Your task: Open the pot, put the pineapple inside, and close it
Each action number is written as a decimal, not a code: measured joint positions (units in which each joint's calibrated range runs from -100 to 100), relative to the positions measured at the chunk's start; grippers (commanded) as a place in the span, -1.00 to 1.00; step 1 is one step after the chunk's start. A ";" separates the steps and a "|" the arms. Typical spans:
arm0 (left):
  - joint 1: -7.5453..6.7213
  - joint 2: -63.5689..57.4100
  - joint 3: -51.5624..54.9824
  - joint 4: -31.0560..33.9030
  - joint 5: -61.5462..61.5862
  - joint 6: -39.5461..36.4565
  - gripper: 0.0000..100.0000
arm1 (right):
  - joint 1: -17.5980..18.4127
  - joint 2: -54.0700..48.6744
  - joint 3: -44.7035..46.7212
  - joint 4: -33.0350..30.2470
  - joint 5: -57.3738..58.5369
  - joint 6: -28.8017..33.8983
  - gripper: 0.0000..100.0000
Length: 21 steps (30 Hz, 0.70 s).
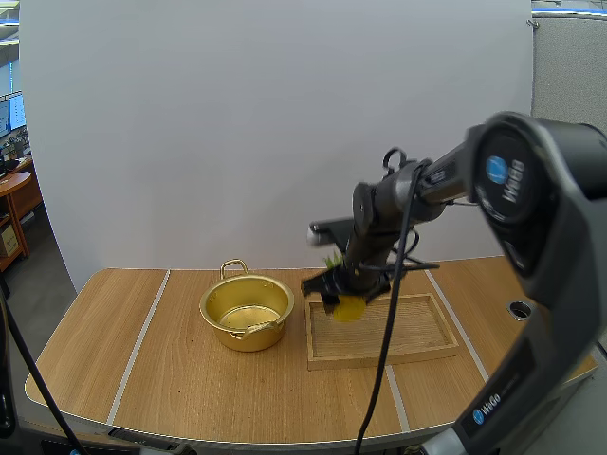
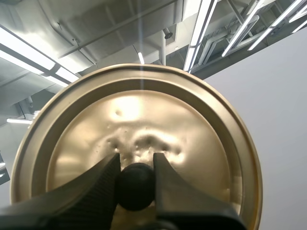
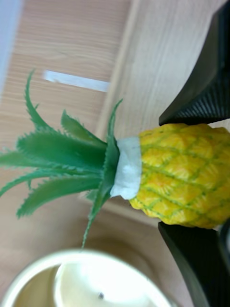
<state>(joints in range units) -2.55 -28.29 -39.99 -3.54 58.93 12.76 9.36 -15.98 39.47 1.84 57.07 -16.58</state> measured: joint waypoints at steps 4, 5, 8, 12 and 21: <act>0.00 0.00 0.00 0.00 0.00 0.00 -1.00 | 2.74 -3.49 -4.02 -0.17 2.68 -0.12 -1.00; 0.00 0.00 0.00 0.00 0.00 0.00 -1.00 | 3.54 -3.81 -5.03 -0.17 3.32 -0.12 -1.00; 0.00 0.00 0.00 0.00 0.00 0.00 -1.00 | 5.82 -4.10 -7.74 -0.17 4.68 -0.12 -1.00; 0.00 0.00 0.00 0.00 0.00 0.00 -1.00 | 8.38 -4.10 -9.46 -0.40 5.32 -0.12 -1.00; 0.00 0.00 0.00 0.00 0.00 0.00 -1.00 | 12.18 -1.34 -11.64 -1.29 2.05 -0.12 -1.00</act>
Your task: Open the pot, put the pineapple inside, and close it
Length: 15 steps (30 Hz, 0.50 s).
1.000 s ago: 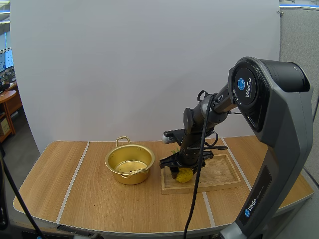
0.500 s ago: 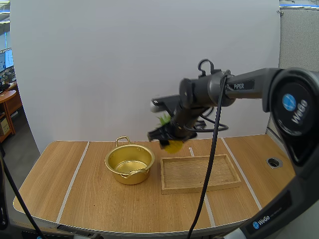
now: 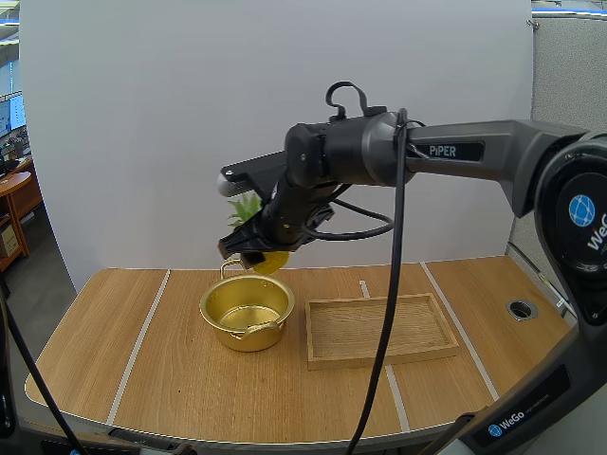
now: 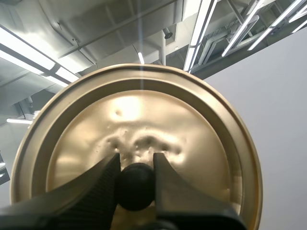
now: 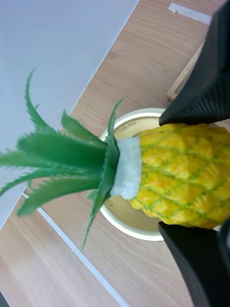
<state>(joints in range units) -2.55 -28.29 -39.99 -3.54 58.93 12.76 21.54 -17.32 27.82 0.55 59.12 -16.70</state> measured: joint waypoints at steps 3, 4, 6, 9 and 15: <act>0.00 0.00 0.00 0.00 0.00 0.00 -1.00 | 0.73 3.33 -1.03 -0.21 -0.24 0.00 -1.00; 0.00 0.00 0.00 0.00 0.00 0.00 -1.00 | 0.91 4.97 -1.46 -0.21 -0.45 0.00 -1.00; 0.00 0.00 0.00 0.00 0.00 0.00 -1.00 | 1.15 7.24 -2.08 -0.21 -1.57 0.00 -1.00; 0.00 0.00 0.00 0.00 0.00 0.00 -1.00 | 1.23 10.87 -2.35 -0.21 -3.07 0.00 -1.00; 0.00 0.00 0.00 0.00 0.00 0.00 -1.00 | 1.23 16.78 -2.50 -0.55 -4.69 0.00 -1.00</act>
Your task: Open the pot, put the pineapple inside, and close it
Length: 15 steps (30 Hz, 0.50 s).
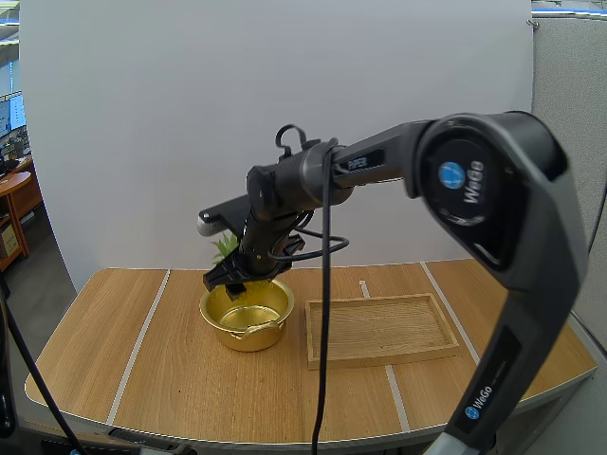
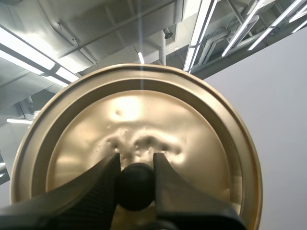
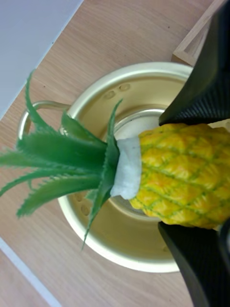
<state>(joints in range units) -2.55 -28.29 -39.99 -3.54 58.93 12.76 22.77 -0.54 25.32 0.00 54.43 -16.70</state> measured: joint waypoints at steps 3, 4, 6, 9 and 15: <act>0.00 0.00 0.00 0.00 0.00 0.00 -1.00 | 0.00 2.12 0.00 -0.43 -0.19 0.00 -1.00; 0.00 0.00 0.00 0.00 0.00 0.00 -1.00 | 0.00 2.63 0.00 -0.57 -0.19 0.00 -1.00; 0.00 0.00 0.00 0.00 0.00 0.00 -1.00 | 0.00 3.29 0.00 -0.69 -0.37 0.00 -1.00; 0.00 0.00 0.00 0.00 0.00 0.00 -1.00 | 0.00 4.35 0.00 -0.87 -0.74 0.00 -1.00; 0.00 0.00 0.00 0.00 0.00 0.00 -1.00 | 0.00 7.49 0.00 -1.36 -0.78 0.00 -1.00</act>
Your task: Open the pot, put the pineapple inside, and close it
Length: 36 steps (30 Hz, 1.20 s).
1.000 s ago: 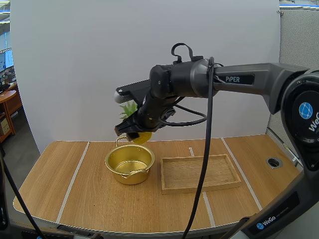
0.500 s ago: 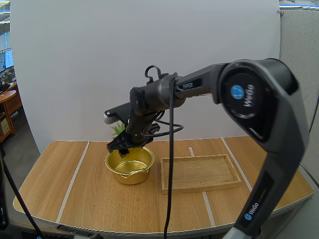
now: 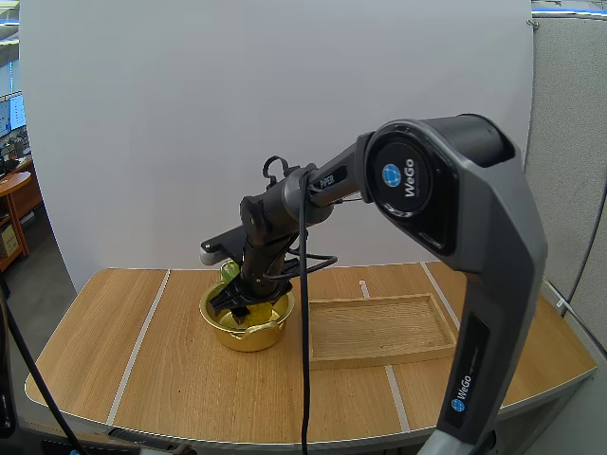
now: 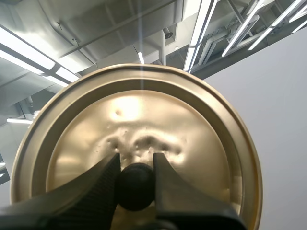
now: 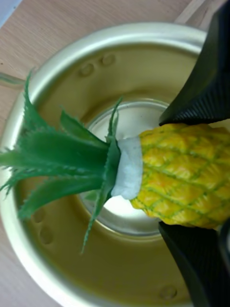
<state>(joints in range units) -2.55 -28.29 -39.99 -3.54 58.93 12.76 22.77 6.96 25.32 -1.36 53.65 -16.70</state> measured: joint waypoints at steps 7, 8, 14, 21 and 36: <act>0.00 0.00 0.00 0.00 0.00 0.00 -1.00 | 0.00 1.25 -0.15 -0.75 -0.15 0.00 -1.00; 0.00 0.00 0.00 0.00 0.00 0.00 -1.00 | 0.00 1.25 -0.18 -0.75 -0.15 0.00 -1.00; 0.00 0.00 0.00 0.00 0.00 0.00 -1.00 | 0.00 1.25 -0.43 -0.84 -0.15 0.00 0.52; 0.00 0.00 0.00 0.00 0.00 0.00 -1.00 | 0.00 0.27 -0.57 -0.84 -0.15 0.10 1.00; 0.00 0.00 0.00 0.00 0.00 0.00 -1.00 | 0.00 -23.34 -0.57 -0.84 9.01 1.27 1.00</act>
<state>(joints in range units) -2.55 -28.29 -39.99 -3.54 58.93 12.76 22.77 -16.39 24.75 -2.19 62.66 -15.43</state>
